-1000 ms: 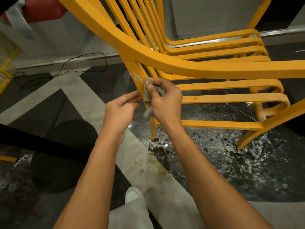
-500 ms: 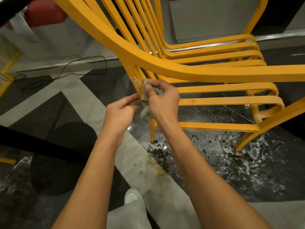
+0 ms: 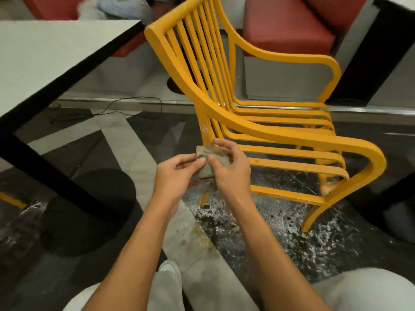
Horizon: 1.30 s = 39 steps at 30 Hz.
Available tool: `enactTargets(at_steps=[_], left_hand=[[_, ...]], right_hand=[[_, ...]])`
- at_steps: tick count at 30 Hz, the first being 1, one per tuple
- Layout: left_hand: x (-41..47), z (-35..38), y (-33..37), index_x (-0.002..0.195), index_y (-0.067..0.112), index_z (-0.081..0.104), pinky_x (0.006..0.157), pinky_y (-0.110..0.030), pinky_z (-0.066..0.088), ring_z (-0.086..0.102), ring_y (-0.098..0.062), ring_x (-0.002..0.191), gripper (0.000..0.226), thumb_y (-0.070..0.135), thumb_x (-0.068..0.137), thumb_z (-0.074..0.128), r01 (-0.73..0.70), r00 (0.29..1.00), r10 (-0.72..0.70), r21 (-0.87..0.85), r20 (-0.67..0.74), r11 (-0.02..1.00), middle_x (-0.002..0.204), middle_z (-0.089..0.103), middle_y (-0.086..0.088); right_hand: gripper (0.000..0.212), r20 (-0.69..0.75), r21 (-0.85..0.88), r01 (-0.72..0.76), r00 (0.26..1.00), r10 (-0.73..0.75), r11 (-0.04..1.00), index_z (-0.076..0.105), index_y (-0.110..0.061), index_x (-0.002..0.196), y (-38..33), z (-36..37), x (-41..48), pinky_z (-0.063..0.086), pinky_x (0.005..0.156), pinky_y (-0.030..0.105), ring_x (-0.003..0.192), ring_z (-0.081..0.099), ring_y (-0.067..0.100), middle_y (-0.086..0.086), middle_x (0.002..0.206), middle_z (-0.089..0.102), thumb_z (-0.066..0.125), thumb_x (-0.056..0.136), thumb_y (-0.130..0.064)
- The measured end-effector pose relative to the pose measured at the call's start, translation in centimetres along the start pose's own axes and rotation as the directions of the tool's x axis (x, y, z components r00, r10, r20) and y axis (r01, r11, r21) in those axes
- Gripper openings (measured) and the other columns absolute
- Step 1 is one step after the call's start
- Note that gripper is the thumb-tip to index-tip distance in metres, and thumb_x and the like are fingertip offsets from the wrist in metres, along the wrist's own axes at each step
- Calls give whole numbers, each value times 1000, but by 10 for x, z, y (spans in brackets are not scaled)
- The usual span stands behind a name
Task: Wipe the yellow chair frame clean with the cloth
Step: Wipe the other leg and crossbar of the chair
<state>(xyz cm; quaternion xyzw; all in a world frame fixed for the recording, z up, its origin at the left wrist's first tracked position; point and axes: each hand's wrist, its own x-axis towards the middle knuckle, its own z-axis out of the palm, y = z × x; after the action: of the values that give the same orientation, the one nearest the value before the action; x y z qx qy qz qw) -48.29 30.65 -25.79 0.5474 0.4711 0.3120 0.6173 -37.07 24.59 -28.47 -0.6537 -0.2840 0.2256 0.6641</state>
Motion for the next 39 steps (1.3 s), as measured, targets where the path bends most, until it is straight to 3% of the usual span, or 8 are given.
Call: enactTargets(at_steps=[5,9,12,17,21,26,32,39], left_hand=[[-23,-12,-2,104,21,72,78,-27,63,78,-10,89,18,5,102,67,-47,997,45,-44,-55,998,94,81,1],[-34,-8,2,123,9,68,75,-24,59,75,-12,88,21,4,105,60,28,997,-13,-186,79,982,102,79,-2],[-36,-3,3,120,9,70,73,-29,58,75,-18,89,26,27,101,70,64,991,-27,-288,129,956,98,80,-3],[-29,-1,-6,109,11,75,75,-25,62,77,-14,92,10,13,100,71,-121,991,125,-80,46,989,96,82,-2],[-16,-4,-12,101,21,79,85,-37,63,76,-15,96,7,20,101,72,-115,993,113,124,22,986,93,80,3],[-1,7,-24,107,34,70,98,-39,58,64,-11,108,18,37,93,80,-145,940,262,439,-219,887,114,69,8],[13,26,-27,109,23,80,95,-42,64,76,-9,101,13,21,96,79,-173,960,164,-19,-227,985,103,80,5],[47,29,-24,110,13,80,96,-40,64,78,-20,105,15,15,96,78,-66,975,0,-288,-221,955,104,82,-5]], right_hand=[[41,150,-99,-131,978,145,986,69,-24,126,-21,-30,-4,63,92,42,109,72,18,1,117,73,81,89,-10],[39,208,-154,-22,977,54,988,73,-23,123,-37,-44,-8,62,91,32,108,70,12,-4,114,74,78,90,-3],[43,181,-153,80,982,-51,985,70,-26,121,-38,-51,-10,61,88,26,106,69,6,-8,114,72,77,89,1],[48,254,-27,-144,956,146,989,63,-20,135,-25,-51,-11,63,90,40,109,72,15,1,122,71,80,91,-24],[14,304,-94,-148,937,170,984,79,-21,105,-10,-43,-2,63,83,58,96,77,24,4,99,80,78,92,-27],[11,211,-208,35,977,10,978,75,-27,97,2,-27,9,61,83,32,91,71,6,-10,93,76,74,95,-16],[12,244,-141,11,970,24,990,77,-22,106,11,-14,26,57,78,22,93,72,8,-7,97,77,71,98,-17],[30,440,52,-149,891,112,987,73,-12,127,17,-7,54,55,105,49,118,70,24,6,121,76,56,104,-3]])
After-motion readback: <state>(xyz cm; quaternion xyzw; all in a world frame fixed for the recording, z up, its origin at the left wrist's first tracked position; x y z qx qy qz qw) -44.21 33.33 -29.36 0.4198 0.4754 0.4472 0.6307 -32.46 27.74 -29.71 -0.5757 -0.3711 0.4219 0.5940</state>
